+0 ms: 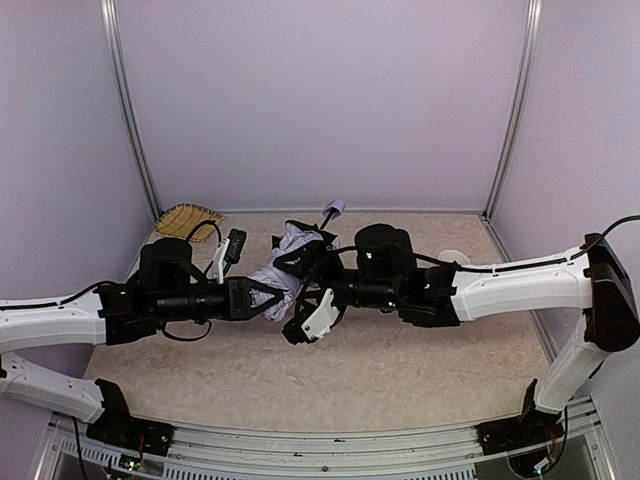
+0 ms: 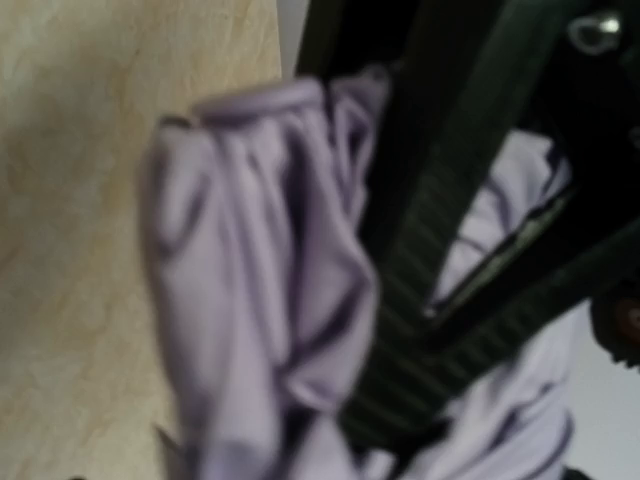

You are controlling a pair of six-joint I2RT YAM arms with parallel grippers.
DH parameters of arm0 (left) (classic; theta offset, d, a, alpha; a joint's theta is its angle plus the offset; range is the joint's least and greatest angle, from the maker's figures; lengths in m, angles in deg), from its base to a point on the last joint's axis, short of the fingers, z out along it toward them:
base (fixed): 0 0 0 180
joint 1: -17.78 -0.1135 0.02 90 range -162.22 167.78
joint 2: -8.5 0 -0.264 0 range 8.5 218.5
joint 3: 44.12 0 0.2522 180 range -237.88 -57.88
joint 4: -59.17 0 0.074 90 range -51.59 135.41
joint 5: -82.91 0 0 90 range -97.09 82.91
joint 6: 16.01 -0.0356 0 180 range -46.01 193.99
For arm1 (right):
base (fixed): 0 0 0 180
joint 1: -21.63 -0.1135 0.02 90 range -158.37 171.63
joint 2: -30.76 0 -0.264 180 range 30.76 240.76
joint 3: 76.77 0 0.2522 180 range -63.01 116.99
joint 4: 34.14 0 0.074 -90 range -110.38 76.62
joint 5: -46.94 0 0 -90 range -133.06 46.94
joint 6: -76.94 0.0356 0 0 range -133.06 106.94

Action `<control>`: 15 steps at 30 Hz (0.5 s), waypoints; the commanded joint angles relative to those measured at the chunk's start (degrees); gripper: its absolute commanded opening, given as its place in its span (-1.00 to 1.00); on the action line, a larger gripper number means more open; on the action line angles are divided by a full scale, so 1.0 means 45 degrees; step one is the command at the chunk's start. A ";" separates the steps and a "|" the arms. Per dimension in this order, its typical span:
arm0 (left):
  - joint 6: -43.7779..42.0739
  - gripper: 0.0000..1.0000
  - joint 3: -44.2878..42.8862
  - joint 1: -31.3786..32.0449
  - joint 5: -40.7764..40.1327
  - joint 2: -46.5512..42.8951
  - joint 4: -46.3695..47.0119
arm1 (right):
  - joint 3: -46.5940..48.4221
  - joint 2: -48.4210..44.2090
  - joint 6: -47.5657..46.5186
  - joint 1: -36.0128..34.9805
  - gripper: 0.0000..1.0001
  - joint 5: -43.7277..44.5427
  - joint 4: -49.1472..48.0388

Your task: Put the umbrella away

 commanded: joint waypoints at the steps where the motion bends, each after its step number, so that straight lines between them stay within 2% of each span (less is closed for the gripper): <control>1: -0.0287 -1.00 -0.0538 0.0196 0.0163 0.0052 0.1227 | 0.0425 0.0663 -0.0949 -0.0051 0.93 0.0785 -0.1312; 6: -0.0341 -1.00 -0.0610 0.0361 0.0643 0.0506 0.1437 | 0.0390 0.1530 -0.0947 -0.0070 0.90 0.1657 -0.2834; 8: -0.0320 -1.00 -0.0618 0.0365 0.0690 0.0585 0.1483 | 0.0320 0.1835 -0.1023 -0.0155 0.83 0.2109 -0.3665; 10: -0.0308 -1.00 -0.0618 0.0384 0.0654 0.0584 0.1566 | 0.0154 0.1879 -0.0970 -0.0266 0.59 0.2201 -0.4122; 12: -0.0344 -1.00 -0.0664 0.0385 0.0568 0.0539 0.1593 | -0.0132 0.1772 -0.0802 -0.0383 0.15 0.2038 -0.4547; 14: -0.0485 -0.79 -0.0704 0.0389 0.0435 0.0500 0.1550 | -0.0387 0.1672 -0.0414 -0.0477 -0.12 0.2047 -0.4761; 15: -0.0653 -0.59 -0.0756 0.0397 0.0352 0.0475 0.1495 | -0.0465 0.1611 -0.0023 -0.0498 -0.23 0.2074 -0.4784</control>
